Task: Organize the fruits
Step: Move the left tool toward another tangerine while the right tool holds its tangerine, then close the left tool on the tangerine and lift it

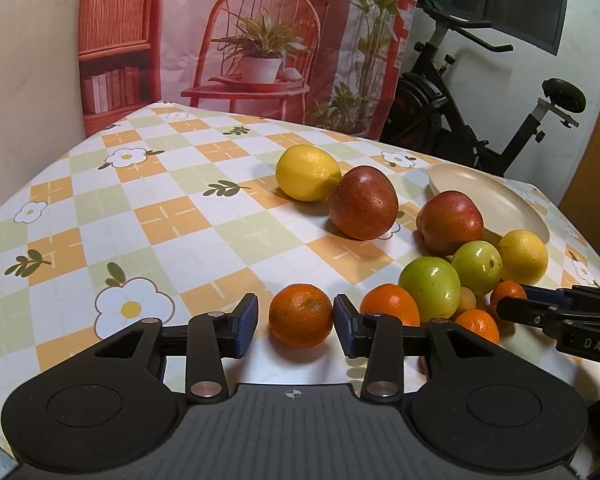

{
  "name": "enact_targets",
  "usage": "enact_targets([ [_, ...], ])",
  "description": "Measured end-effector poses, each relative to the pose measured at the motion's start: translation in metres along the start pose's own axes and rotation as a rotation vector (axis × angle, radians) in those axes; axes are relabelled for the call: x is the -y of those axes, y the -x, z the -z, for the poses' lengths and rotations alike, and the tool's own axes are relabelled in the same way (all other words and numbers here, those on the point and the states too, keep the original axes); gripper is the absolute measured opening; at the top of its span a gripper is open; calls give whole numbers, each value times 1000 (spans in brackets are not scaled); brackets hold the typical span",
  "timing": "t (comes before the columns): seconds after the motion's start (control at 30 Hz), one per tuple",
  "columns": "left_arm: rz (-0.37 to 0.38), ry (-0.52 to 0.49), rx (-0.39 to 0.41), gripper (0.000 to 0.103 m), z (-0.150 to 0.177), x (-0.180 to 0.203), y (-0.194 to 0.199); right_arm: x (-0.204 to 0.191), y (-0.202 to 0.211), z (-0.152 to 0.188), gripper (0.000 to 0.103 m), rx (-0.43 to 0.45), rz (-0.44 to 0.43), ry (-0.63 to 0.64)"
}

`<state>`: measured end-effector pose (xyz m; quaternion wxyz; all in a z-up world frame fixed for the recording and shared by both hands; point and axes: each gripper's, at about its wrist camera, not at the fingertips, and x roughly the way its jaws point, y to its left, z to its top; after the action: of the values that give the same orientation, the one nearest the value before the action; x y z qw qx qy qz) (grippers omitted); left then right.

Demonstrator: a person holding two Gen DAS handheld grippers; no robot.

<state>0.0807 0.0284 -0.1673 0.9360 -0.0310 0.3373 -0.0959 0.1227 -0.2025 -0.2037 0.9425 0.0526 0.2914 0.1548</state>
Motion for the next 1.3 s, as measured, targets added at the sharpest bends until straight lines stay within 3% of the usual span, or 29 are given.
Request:
enact_targets([
  [1.3,4,-46,0,39,5,2,-5,0,0,0,30,-1,-1,0],
])
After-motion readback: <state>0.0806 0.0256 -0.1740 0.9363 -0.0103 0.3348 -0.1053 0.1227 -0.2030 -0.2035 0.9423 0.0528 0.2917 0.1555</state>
